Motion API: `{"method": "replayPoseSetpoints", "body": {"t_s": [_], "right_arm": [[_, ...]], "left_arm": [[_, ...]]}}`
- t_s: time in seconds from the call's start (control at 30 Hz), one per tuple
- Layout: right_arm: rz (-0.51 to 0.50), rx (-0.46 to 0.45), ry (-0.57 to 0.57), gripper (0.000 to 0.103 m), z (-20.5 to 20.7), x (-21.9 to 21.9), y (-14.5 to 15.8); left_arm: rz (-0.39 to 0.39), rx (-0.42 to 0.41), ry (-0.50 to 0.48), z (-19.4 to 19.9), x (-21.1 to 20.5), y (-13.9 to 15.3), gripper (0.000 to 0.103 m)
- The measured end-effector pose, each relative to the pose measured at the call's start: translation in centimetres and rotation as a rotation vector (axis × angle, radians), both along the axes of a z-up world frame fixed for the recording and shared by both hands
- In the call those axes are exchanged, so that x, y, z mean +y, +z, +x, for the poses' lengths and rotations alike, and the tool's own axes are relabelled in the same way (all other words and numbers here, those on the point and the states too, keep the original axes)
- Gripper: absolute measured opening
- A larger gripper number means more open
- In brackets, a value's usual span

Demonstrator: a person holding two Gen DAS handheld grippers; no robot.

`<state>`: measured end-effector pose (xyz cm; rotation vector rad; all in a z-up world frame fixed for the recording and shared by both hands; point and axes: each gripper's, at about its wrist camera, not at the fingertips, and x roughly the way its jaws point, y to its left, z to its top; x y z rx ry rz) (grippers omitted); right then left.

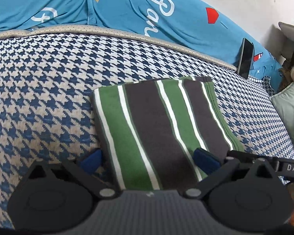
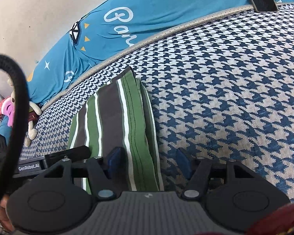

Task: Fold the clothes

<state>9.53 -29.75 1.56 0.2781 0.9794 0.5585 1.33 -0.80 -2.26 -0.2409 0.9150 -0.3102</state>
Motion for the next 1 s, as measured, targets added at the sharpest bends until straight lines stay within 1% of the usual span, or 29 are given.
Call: {"method": "replayPoseSetpoints", "body": {"t_s": [0.1, 0.2, 0.3, 0.33, 0.37, 0.4, 0.43, 0.5, 0.57, 0.6, 0.67, 0.77, 0.83, 0.9, 0.93, 1.0], "right_arm": [[0.011, 0.0, 0.014, 0.062, 0.2, 0.4, -0.1], [0.018, 0.0, 0.034, 0.062, 0.4, 0.9, -0.3], [0.007, -0.012, 0.048, 0.061, 0.3, 1.5, -0.6], [0.004, -0.019, 0.055, 0.059, 0.3, 1.8, -0.6], [0.001, -0.026, 0.062, 0.053, 0.3, 2.1, -0.7], [0.002, -0.028, 0.069, 0.049, 0.2, 2.3, -0.8], [0.002, -0.03, 0.076, 0.043, 0.2, 2.5, -0.9], [-0.012, -0.046, 0.085, 0.04, 0.0, 3.0, -1.0], [-0.032, -0.069, 0.095, 0.035, -0.3, 3.3, -0.9], [-0.035, -0.076, 0.098, 0.034, -0.4, 3.3, -0.7], [-0.04, -0.092, 0.102, 0.028, -0.7, 3.3, -0.4], [-0.062, -0.135, 0.111, 0.025, -1.4, 3.7, 0.3], [-0.087, -0.174, 0.123, 0.024, -2.0, 4.2, 0.7], [-0.107, -0.196, 0.131, 0.024, -2.5, 4.5, 0.9], [-0.111, -0.193, 0.129, 0.024, -2.5, 4.5, 0.8], [-0.11, -0.172, 0.119, 0.025, -2.3, 4.4, 0.4]], "left_arm": [[0.015, -0.001, 0.006, 0.1, -0.3, 0.0, 0.101], [0.04, -0.014, 0.004, 0.1, -0.7, 0.1, 0.097], [0.041, -0.021, 0.009, 0.2, -0.9, 0.1, 0.095], [0.041, -0.024, 0.01, 0.3, -0.9, 0.1, 0.093], [0.044, -0.029, 0.01, 0.3, -1.1, 0.1, 0.091], [0.05, -0.034, 0.009, 0.3, -1.2, 0.1, 0.089], [0.059, -0.039, 0.005, 0.3, -1.4, 0.1, 0.086], [0.081, -0.051, -0.002, 0.2, -1.8, 0.2, 0.081], [0.094, -0.07, -0.011, 0.0, -2.1, 0.4, 0.069], [0.096, -0.078, -0.013, -0.1, -2.2, 0.6, 0.066], [0.093, -0.089, -0.01, -0.3, -2.1, 0.9, 0.053], [0.085, -0.098, 0.003, -0.5, -2.1, 1.3, 0.044], [0.083, -0.105, 0.011, -0.7, -2.0, 1.5, 0.042], [0.082, -0.107, 0.014, -0.8, -1.8, 1.6, 0.041], [0.075, -0.1, 0.018, -0.7, -1.7, 1.5, 0.041], [0.049, -0.085, 0.029, -0.6, -1.2, 1.3, 0.045]]}}
